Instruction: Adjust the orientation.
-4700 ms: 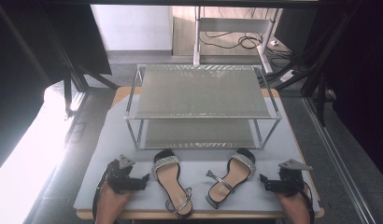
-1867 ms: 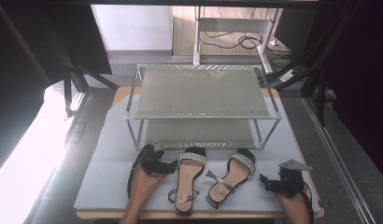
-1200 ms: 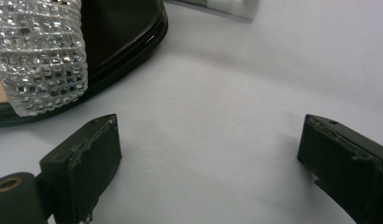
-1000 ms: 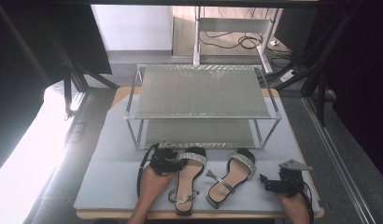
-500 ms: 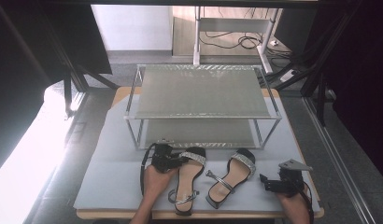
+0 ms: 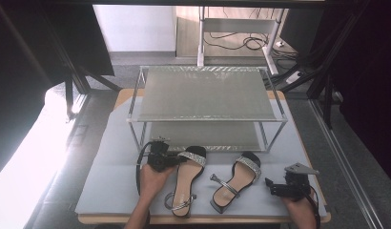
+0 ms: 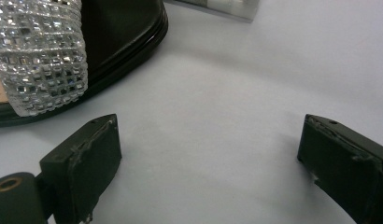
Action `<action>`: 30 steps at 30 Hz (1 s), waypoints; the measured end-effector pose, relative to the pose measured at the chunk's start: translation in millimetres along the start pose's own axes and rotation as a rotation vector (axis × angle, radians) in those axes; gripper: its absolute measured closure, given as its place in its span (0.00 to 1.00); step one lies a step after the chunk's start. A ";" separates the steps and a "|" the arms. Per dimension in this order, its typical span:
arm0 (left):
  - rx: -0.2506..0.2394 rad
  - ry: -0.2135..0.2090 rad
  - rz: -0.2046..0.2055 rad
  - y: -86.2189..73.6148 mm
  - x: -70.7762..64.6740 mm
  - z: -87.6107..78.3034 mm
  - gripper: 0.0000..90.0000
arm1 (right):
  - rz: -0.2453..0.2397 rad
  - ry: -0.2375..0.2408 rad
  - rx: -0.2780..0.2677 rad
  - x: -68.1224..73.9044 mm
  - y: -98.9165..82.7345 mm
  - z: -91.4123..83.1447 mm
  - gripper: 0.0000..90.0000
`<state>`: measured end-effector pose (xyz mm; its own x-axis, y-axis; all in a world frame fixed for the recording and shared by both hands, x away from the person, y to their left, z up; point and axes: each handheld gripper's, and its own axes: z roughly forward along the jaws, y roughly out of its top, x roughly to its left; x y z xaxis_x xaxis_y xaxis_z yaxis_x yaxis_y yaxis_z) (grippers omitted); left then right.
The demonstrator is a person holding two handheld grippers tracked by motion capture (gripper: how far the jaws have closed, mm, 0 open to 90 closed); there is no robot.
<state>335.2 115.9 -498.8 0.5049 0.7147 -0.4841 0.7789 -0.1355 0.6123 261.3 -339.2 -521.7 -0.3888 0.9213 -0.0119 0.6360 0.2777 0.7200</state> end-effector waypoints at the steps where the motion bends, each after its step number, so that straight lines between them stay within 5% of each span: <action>1: -0.002 -0.003 -0.002 0.7 0.7 -2.2 0.75 | 0.000 0.000 0.000 0.0 0.0 0.0 0.06; 13: 0.000 -0.047 -0.016 8.8 -3.5 -22.1 0.76 | 0.000 0.000 0.000 0.0 0.0 0.0 0.06; 30: -0.003 -0.090 0.029 23.8 -22.1 -59.8 0.76 | -0.002 -0.001 -0.002 0.1 -0.2 -0.1 0.06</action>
<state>320.3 138.0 -436.1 0.5587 0.6460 -0.5201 0.7625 -0.1532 0.6286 261.1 -339.2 -521.8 -0.3895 0.9209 -0.0137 0.6342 0.2789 0.7211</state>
